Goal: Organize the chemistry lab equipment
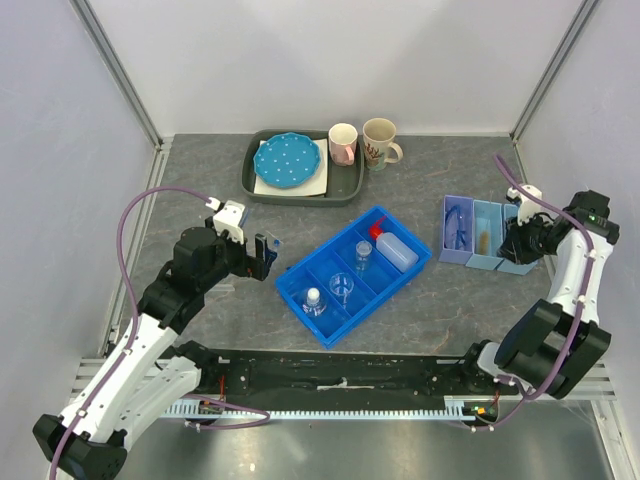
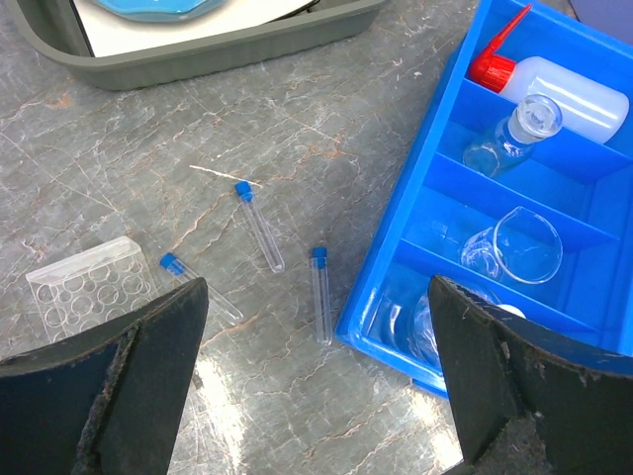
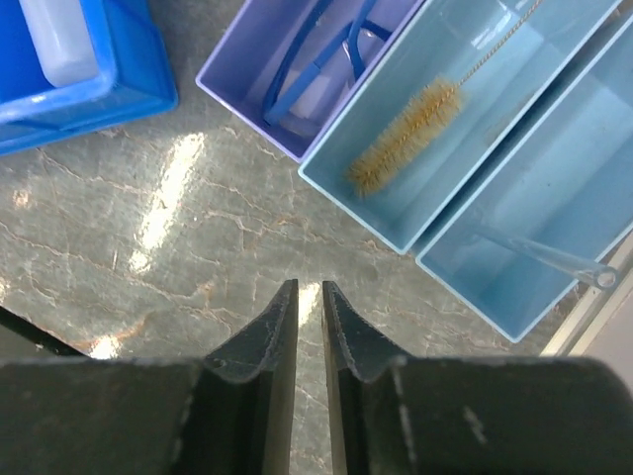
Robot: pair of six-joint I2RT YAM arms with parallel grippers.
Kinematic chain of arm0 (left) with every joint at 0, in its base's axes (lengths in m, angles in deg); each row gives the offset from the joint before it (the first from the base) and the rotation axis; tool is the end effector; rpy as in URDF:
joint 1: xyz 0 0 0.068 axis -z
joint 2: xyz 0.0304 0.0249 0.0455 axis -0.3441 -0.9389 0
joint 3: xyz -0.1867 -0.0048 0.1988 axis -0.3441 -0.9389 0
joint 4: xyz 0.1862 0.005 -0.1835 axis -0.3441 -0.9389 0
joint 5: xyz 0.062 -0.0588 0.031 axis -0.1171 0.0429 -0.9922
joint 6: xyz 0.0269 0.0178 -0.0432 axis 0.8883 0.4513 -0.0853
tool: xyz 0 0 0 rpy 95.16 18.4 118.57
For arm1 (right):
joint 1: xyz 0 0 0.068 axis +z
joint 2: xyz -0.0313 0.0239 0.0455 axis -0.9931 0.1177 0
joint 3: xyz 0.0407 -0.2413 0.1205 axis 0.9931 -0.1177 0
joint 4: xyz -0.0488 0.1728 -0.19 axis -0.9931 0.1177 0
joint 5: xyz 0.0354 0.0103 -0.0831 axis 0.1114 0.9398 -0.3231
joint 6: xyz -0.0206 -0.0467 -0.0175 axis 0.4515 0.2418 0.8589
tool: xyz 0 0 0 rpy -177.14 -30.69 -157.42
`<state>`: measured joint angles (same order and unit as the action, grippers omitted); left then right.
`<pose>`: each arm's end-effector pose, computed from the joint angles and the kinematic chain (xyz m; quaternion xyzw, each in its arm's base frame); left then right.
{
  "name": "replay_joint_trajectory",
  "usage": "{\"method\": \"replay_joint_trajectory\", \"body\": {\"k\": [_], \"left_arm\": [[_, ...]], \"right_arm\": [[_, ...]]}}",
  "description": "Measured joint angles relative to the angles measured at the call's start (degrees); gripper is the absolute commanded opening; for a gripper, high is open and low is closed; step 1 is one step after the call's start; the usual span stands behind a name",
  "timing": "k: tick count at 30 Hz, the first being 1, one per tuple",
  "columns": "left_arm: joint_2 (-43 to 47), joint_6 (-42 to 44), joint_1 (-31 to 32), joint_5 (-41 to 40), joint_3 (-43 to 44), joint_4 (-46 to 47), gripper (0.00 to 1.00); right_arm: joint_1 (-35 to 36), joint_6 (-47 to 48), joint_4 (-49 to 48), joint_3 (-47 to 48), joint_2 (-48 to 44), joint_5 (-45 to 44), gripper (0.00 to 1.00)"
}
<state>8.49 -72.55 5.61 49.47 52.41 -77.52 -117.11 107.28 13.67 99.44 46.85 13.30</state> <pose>0.1467 -0.0726 0.3024 0.1540 0.8232 -0.1690 0.5196 0.2065 -0.1122 0.2877 -0.1996 0.9108 0.1245 0.3392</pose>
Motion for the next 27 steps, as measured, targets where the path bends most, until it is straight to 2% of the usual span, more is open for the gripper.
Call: {"method": "replay_joint_trajectory", "body": {"k": [7,15,22,27], "left_arm": [[0.2,0.0,0.0,0.6,0.0,0.4,0.98],[0.7,0.0,0.0,1.0,0.0,0.4,0.98],[1.0,0.0,0.0,1.5,0.0,0.4,0.98],[1.1,0.0,0.0,1.9,0.0,0.4,0.98]], "right_arm": [[-1.0,2.2,1.8,2.5,3.2,-2.8,0.21],[-1.3,1.7,2.2,11.0,14.6,-3.4,0.21],[-0.9,-2.6,0.1,22.7,23.4,-3.3,0.21],[1.2,-6.7,-3.1,26.6,26.3,-3.9,0.21]]}}
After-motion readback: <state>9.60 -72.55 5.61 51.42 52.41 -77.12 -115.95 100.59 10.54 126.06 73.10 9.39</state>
